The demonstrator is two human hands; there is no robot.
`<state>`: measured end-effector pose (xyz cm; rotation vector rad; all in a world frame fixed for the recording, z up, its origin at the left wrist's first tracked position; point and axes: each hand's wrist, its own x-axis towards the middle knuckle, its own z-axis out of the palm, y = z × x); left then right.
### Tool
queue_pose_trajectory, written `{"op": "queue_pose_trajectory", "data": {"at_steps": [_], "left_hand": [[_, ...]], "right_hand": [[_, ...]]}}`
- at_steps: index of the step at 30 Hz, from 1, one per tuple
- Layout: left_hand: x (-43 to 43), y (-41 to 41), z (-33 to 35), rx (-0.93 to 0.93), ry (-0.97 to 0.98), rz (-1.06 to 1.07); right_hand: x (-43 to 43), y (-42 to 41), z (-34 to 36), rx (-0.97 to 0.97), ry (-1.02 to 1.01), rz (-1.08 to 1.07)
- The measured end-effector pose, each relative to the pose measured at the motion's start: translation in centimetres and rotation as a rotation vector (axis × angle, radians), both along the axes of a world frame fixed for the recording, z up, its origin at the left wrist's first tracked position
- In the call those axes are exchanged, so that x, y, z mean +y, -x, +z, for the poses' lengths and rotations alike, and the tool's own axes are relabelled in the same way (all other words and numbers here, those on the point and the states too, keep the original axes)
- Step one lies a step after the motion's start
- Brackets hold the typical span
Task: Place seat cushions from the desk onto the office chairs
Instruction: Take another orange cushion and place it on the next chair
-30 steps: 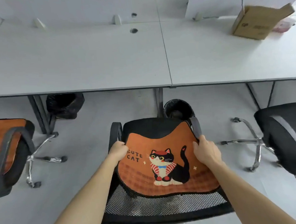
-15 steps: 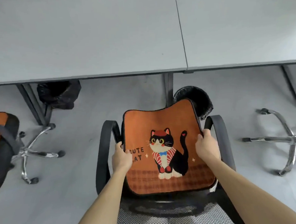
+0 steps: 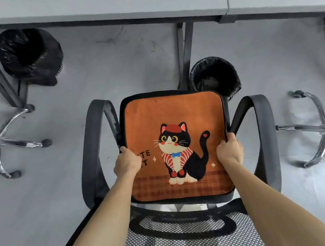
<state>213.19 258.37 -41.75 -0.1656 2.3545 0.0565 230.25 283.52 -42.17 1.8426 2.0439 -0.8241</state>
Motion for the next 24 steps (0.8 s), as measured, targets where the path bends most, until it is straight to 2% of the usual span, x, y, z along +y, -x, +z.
{"op": "queue_pose_trajectory", "data": {"at_steps": [7, 12, 14, 17, 20, 24], "left_hand": [[-0.2, -0.9, 0.1, 0.108, -0.056, -0.092], [-0.2, -0.9, -0.2, 0.161, -0.081, -0.14], [-0.2, -1.2, -0.4, 0.231, -0.105, -0.248], [0.1, -1.1, -1.4, 0.341, -0.191, -0.492], [0.7, -0.5, -2.9, 0.332, -0.252, -0.67], [0.0, 0.3, -5.5, 0.304, -0.272, -0.737]], "right_hand": [[-0.3, 0.1, 0.3, -0.011, -0.039, -0.049], [-0.8, 0.0, -0.2, -0.021, -0.093, -0.008], [-1.0, -0.2, -0.4, -0.029, -0.167, 0.071], [-1.6, 0.0, -0.8, 0.059, -0.251, 0.293], [-2.0, 0.2, -1.9, 0.04, -0.237, 0.515], [-2.0, -0.9, -4.1, -0.018, -0.171, 0.605]]}}
